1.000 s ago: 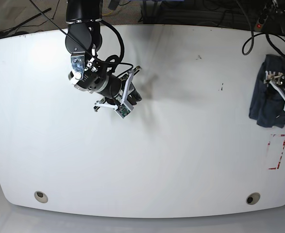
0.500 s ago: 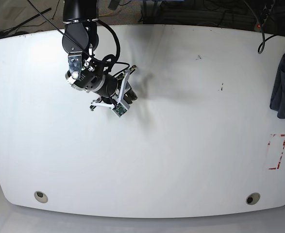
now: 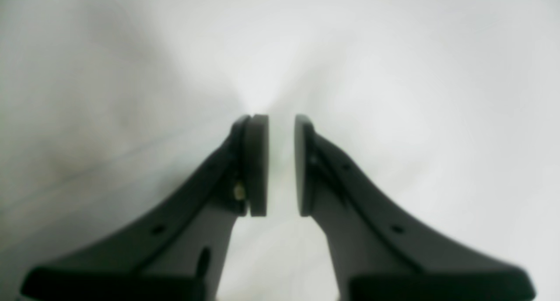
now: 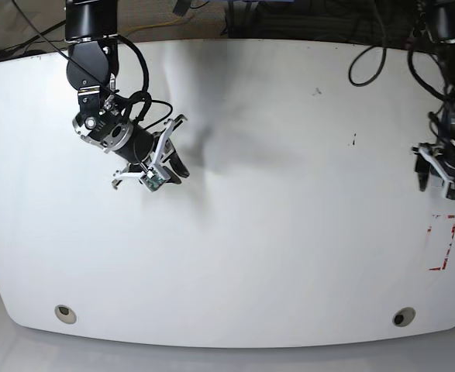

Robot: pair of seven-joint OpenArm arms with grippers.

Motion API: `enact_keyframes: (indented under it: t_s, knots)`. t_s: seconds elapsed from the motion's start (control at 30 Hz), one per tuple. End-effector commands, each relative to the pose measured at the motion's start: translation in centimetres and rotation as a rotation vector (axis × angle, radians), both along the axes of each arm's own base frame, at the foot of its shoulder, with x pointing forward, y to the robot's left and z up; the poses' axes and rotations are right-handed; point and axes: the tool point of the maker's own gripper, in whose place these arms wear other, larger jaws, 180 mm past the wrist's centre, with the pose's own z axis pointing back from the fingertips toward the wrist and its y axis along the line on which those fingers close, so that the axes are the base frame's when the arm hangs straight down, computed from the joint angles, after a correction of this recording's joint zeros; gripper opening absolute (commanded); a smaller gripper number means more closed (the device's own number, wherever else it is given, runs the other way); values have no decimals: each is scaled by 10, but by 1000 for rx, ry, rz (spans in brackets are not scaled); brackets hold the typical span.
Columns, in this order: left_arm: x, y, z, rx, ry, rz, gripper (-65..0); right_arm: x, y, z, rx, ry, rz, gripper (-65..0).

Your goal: Fold the T-shirt properly

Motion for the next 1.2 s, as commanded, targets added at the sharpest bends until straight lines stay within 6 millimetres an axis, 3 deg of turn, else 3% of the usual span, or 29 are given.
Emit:
enact_keyframes:
  t_s: [0.0, 0.13, 0.23, 0.43, 0.57, 0.87, 1.07, 1.17]
  knots:
    - [17, -33, 22, -56, -174, -48, -164, 11, -15, 12, 45, -79, -53, -549]
    - [7, -75, 6, -172, -271, -51, -164, 13, -39, 14, 107, -172, -154, -549]
    - [-7, -119, -13, -243, -264, -99, -165, 9, -57, 10, 133, -227, -230, -549]
    - [-58, -167, -30, -322, -198, -120, -174, -28, -89, -9, 123, -209, -338, -549]
    - [-107, -179, -41, -350, -121, -93, -232, -57, -105, -17, 134, -181, -424, -549]
    - [-211, -184, -71, -366, 145, -20, -247, -136, -104, -27, 146, -64, -464, -549]
    - [-257, -173, -86, -359, 270, 72, -243, -194, -96, -37, 154, 53, -491, -549]
    - [-283, -172, -96, -351, 366, 94, -243, -236, -91, -48, 146, 156, -509, -550]
